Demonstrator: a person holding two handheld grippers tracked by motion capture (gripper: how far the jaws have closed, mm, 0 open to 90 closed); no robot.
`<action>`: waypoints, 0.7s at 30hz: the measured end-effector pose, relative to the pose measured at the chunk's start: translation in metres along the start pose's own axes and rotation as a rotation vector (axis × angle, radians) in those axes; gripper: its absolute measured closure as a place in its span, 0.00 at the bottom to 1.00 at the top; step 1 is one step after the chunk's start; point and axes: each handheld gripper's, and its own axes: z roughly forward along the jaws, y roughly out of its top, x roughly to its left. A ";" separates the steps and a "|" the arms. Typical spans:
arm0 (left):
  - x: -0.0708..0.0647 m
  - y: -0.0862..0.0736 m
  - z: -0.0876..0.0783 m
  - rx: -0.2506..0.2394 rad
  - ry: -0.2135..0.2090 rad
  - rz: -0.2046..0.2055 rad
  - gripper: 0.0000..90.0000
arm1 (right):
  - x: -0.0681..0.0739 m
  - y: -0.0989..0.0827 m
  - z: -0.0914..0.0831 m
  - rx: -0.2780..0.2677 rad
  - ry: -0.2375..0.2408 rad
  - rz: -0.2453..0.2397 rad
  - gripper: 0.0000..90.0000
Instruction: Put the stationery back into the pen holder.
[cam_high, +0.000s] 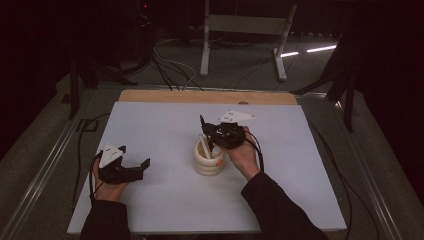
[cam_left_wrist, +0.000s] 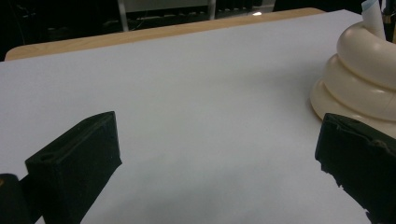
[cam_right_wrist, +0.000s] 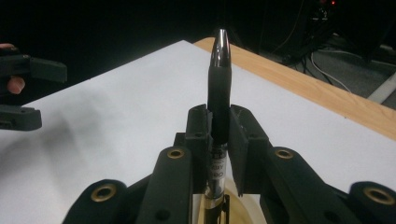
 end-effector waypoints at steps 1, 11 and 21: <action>0.000 0.000 0.000 -0.001 0.000 0.000 0.00 | 0.000 -0.001 0.000 0.000 -0.001 0.003 0.88; -0.001 0.000 0.001 0.001 -0.001 0.000 0.01 | -0.005 -0.012 -0.003 0.032 0.000 0.017 0.88; -0.001 0.001 0.002 0.001 -0.001 0.000 0.00 | -0.007 -0.024 0.004 0.099 0.002 0.042 0.88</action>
